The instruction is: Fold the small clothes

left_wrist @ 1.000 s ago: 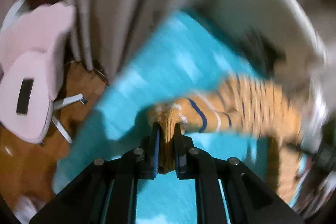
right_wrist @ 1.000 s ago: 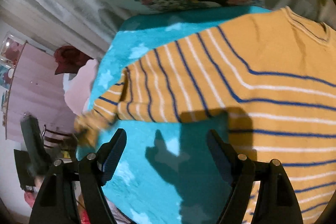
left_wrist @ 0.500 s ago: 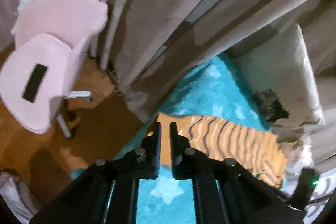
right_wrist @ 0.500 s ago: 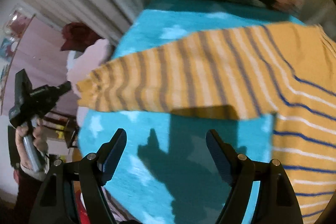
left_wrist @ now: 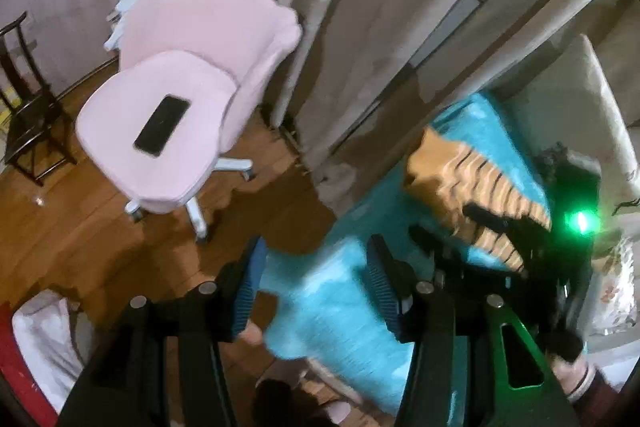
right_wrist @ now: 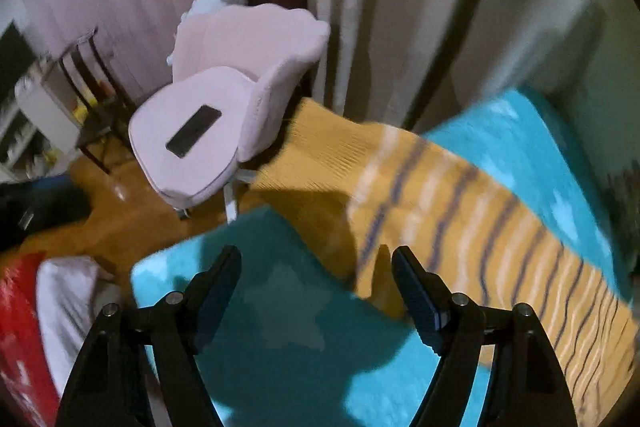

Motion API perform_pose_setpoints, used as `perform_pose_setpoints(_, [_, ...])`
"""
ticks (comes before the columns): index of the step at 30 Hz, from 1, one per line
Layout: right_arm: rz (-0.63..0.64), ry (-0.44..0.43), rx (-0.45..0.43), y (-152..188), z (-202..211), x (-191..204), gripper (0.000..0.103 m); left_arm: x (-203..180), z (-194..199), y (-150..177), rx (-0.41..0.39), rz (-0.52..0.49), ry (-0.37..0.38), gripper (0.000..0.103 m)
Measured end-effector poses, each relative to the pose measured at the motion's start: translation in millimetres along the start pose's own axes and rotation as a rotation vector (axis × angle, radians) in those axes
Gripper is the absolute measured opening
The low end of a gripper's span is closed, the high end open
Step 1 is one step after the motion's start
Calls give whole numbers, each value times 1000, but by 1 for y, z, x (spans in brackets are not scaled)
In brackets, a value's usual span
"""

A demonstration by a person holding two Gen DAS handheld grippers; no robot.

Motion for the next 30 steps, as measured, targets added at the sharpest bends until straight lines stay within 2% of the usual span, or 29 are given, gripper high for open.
perform_pose_setpoints(2, [15, 16, 34, -2, -14, 4, 47, 6, -2, 5, 10, 21, -8, 51])
perform_pose_setpoints(3, [10, 39, 55, -3, -19, 2, 20, 9, -4, 7, 19, 43, -1, 51])
perform_pose_setpoints(4, [-2, 49, 37, -4, -17, -2, 8, 9, -5, 8, 23, 54, 5, 51])
perform_pose_setpoints(6, [-79, 7, 30, -4, -8, -18, 6, 4, -5, 10, 26, 57, 18, 51])
perform_pose_setpoints(9, [-207, -11, -50, 1, 31, -51, 6, -19, -7, 14, 28, 23, 42, 51])
perform_pose_setpoints(11, [-301, -30, -101, 11, 60, -75, 6, -41, -9, 18, 34, -11, 71, 51])
perform_pose_setpoints(14, [-484, -48, -175, 46, 111, -130, 6, -81, -12, 32, 43, -75, 115, 51])
perform_pose_setpoints(18, [-730, -7, -256, 131, 176, -215, 6, -135, -17, 59, 71, -152, 161, 51])
perform_pose_setpoints(19, [-769, 14, -266, 150, 189, -231, 6, -152, -19, 70, 81, -172, 172, 51])
perform_pose_setpoints(21, [-863, 83, -275, 209, 217, -269, 6, -183, -19, 91, 101, -211, 191, 51])
perform_pose_setpoints(25, [-1048, 143, -270, 321, 255, -325, 6, -239, -24, 138, 144, -293, 218, 57])
perform_pose_setpoints(30, [-1153, 228, -206, 425, 269, -357, 6, -299, -40, 205, 206, -413, 218, 57])
Point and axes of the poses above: each gripper's, at about its wrist camera, not at the fingertips, and z roughly against the way its jaws point, x to its left, y to its underside, the point moved 1 cm from there along -z, roughly the way its jaws point, and after that the axes turned 7 degrees about z, right-handed, at the moved point
